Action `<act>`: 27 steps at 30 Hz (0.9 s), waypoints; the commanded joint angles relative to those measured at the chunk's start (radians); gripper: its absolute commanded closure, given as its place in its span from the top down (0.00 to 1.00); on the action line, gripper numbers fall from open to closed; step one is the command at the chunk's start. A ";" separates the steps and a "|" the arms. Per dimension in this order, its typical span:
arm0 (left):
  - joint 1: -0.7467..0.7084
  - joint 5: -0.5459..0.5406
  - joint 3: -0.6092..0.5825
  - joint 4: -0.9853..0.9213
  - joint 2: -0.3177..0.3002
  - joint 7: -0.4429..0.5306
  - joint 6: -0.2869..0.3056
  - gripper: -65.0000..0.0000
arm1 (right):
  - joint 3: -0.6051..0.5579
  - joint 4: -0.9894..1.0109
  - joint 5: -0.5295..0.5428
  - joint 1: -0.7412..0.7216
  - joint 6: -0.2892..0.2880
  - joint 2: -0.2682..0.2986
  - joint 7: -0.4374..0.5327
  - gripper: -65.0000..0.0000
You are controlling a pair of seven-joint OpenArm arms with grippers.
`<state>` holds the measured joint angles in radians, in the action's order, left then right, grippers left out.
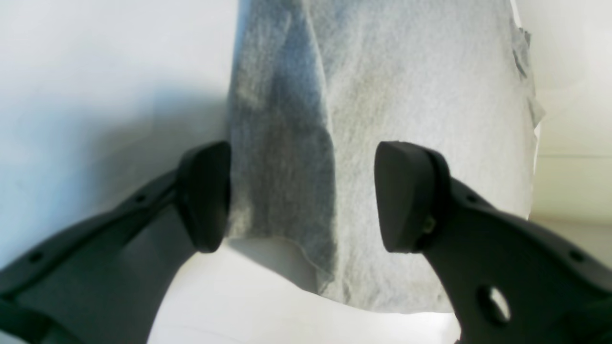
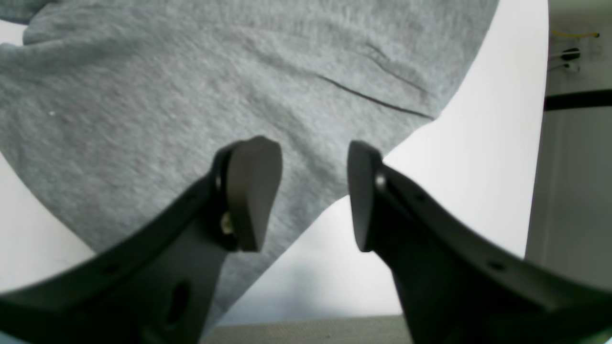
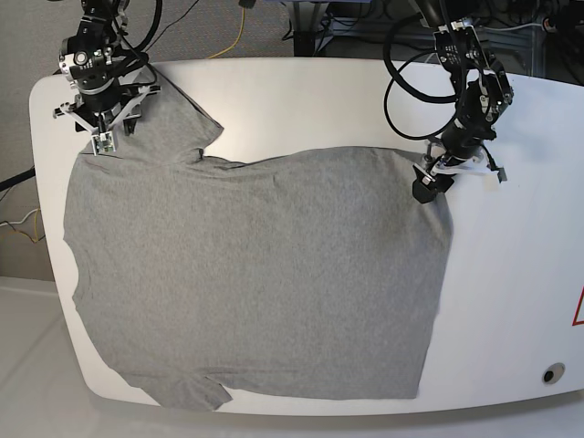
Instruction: Fold the T-shirt properly
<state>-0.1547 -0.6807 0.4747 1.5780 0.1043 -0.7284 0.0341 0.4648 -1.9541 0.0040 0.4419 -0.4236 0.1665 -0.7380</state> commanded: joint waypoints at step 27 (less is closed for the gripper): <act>0.014 0.019 -0.006 -0.004 -0.022 -0.017 -0.012 0.67 | 0.005 -0.015 0.000 0.002 0.001 0.012 0.016 0.41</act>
<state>-0.1539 -0.6868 0.4702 1.5749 0.0879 -0.7326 0.0391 0.4648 -1.9541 0.0040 0.4446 -0.4236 0.1661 -0.7380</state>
